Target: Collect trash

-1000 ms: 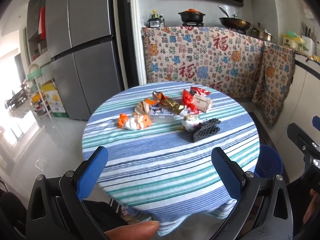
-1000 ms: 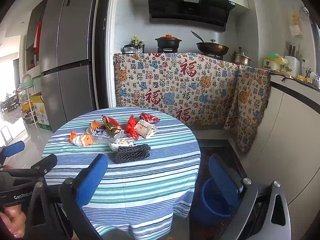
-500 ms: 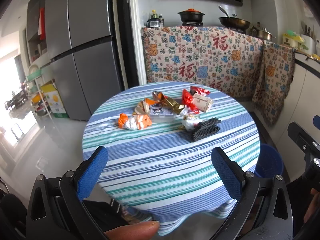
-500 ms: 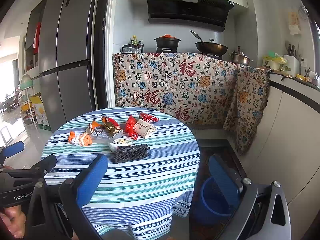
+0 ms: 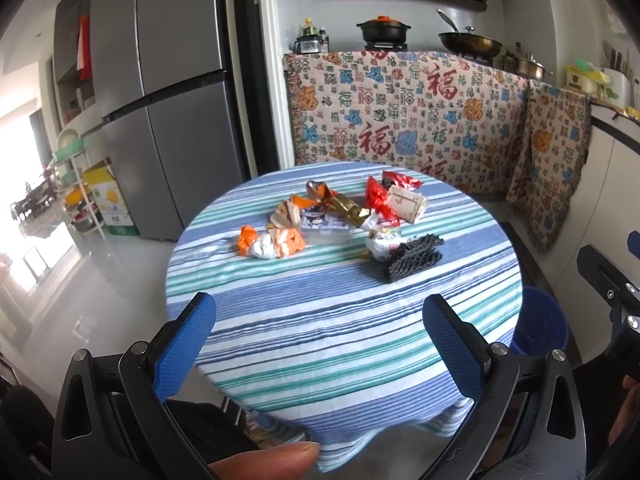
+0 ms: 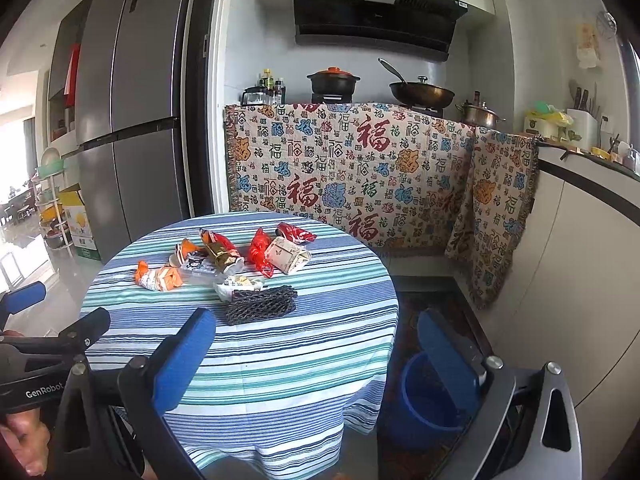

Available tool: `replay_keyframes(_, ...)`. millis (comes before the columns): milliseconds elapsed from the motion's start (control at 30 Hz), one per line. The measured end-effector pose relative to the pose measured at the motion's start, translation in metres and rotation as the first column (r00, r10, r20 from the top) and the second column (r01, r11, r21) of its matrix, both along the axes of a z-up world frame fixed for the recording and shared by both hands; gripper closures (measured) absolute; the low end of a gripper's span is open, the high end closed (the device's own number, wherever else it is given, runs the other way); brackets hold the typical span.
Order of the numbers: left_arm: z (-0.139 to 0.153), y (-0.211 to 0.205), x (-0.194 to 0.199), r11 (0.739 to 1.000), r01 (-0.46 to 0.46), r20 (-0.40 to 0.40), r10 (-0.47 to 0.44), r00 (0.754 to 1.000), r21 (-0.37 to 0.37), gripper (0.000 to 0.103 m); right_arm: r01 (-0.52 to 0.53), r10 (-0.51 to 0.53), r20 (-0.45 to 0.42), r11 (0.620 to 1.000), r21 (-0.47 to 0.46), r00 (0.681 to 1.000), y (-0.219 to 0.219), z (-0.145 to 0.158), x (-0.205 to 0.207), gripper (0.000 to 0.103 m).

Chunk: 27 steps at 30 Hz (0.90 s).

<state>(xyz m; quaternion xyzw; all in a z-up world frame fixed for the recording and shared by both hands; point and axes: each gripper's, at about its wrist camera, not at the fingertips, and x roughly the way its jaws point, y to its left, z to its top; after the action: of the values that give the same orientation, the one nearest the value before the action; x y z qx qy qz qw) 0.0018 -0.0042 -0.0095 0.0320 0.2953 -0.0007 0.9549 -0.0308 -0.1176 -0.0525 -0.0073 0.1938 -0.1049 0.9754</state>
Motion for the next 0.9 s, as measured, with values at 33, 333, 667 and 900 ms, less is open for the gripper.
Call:
replay_keyframes(33, -0.0008, 0.0007, 0.0001, 1.000, -0.001, 0.000, 0.001, 1.000, 0.002, 0.000, 0.000, 0.000, -0.001, 1.000, 0.000, 1.000, -0.0003, -0.0002, -0.0002, 0.000)
replay_keyframes(333, -0.0003, 0.0014, 0.0008, 1.000, -0.005, 0.000, 0.005, 1.000, 0.004, 0.000, 0.000, 0.000, 0.000, 1.000, 0.001, 1.000, -0.0004, -0.0003, -0.0008, 0.000)
replay_keyframes(667, -0.0017, 0.0043, 0.0048, 1.000, -0.008, -0.014, 0.008, 1.000, 0.000, 0.000, 0.000, 0.000, -0.015, 1.000, -0.002, 1.000, 0.0028, -0.0028, 0.0043, 0.000)
replay_keyframes(900, -0.0041, 0.0047, 0.0061, 1.000, -0.018, -0.020, 0.018, 1.000, 0.000, 0.000, 0.003, -0.003, -0.010, 1.000, 0.000, 1.000, 0.0012, -0.0036, 0.0046, 0.000)
